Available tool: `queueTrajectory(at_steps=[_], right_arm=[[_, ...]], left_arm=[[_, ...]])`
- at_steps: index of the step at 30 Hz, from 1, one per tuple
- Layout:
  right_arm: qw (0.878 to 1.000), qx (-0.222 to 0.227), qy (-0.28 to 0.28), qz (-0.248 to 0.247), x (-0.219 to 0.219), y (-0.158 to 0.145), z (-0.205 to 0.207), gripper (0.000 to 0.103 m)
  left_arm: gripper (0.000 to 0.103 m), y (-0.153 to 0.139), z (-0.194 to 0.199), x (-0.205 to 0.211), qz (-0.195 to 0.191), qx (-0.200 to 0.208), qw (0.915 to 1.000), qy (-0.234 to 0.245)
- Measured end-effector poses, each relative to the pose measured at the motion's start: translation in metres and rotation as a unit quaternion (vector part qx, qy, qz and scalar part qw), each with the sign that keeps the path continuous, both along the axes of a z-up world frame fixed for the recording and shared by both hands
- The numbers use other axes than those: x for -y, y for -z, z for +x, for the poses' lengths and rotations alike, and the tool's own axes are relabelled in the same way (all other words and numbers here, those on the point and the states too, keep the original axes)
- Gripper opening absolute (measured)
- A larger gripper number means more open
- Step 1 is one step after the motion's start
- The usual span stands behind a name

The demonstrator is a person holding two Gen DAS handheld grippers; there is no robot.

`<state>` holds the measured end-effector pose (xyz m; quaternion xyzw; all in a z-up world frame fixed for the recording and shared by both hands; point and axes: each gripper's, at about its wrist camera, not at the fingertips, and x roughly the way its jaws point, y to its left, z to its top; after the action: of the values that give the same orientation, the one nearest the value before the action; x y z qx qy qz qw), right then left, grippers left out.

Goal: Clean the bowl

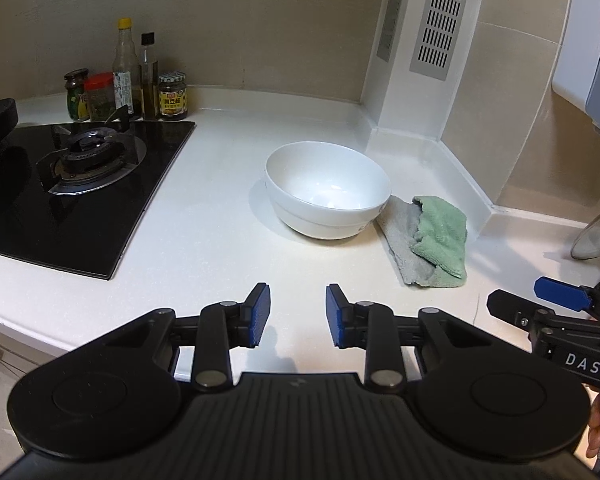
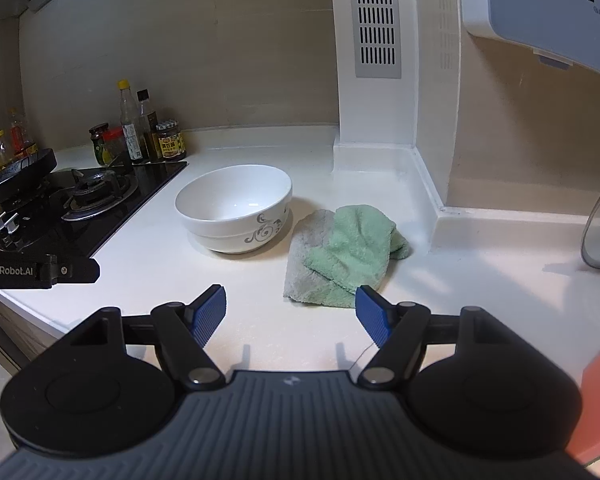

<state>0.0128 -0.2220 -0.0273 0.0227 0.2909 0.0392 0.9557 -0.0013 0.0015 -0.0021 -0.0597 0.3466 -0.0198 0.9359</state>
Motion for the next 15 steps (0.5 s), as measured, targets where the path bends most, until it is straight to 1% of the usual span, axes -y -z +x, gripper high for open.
queueTrajectory(at_steps=[4, 8, 10, 15], right_arm=[[1.0, -0.009, 0.001, -0.001, -0.0015, -0.0001, 0.0021, 0.068], [1.0, -0.017, 0.002, -0.002, -0.0029, -0.0002, 0.0043, 0.068], [1.0, -0.011, 0.002, 0.003, 0.0003, 0.0008, 0.0015, 0.068], [1.0, -0.01, 0.004, 0.004, 0.0004, 0.0019, 0.0001, 0.068]], left_arm=[[0.036, 0.0016, -0.0008, -0.0011, 0.003, 0.006, 1.0, -0.003], [0.036, -0.0019, 0.0005, 0.0012, 0.002, -0.002, 1.0, -0.005], [0.036, -0.0058, 0.0066, -0.0028, -0.001, -0.009, 1.0, -0.003], [0.036, -0.0064, 0.0073, -0.0014, -0.002, -0.012, 0.9999, 0.005]])
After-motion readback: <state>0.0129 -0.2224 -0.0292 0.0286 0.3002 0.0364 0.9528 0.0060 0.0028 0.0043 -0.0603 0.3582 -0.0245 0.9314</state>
